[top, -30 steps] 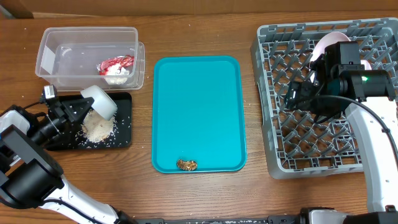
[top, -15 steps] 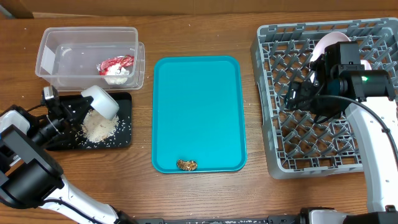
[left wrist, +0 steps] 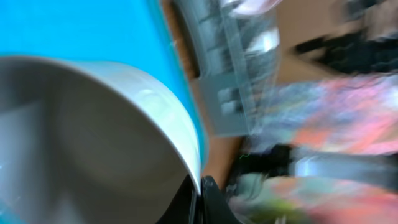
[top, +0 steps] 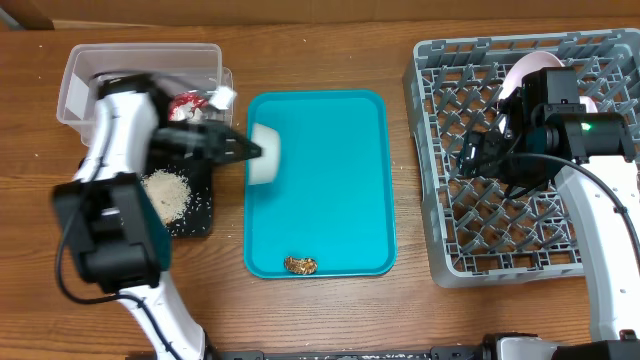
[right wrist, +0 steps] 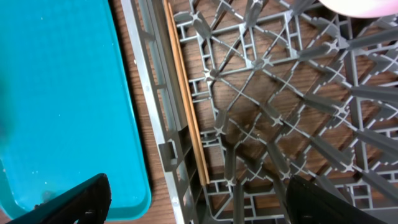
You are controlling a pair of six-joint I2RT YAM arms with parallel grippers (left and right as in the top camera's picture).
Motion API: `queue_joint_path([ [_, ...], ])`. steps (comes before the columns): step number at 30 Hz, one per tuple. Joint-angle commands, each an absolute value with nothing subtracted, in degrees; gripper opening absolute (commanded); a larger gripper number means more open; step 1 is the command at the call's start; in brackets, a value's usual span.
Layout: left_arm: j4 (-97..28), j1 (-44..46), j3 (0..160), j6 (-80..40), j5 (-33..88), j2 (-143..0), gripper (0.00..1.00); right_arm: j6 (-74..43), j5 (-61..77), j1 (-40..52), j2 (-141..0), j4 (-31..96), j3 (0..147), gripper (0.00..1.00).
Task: Sort waste into correct bins and load items into the dishwasher
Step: 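Set the empty white bowl back on the teal tray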
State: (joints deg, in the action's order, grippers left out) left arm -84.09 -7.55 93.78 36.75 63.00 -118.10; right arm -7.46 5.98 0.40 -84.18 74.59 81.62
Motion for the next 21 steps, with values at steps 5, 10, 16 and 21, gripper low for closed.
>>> queue_joint_path([
  [5, -68.14, 13.74, 96.86, 6.5, 25.56, -116.46, 0.04, -7.27, 6.09, 0.34, -84.29, 74.22, 81.47, 0.91],
  [10, -61.14, 26.63, 96.86, 1.06, 9.52, -116.46, 0.04, -7.29, 6.09, 0.34, -84.29, 73.87, 81.47, 0.91],
  [16, -60.03, 32.1, 96.9, -3.18, -0.1, -116.46, 0.33, -7.29, 6.09, 0.34, -84.29, 73.84, 81.47, 0.92],
  [21, -65.73, 28.88, 99.83, -10.0, -4.97, -115.15, 0.67, -7.27, 6.09, 0.34, -84.29, 73.84, 81.47, 0.92],
])
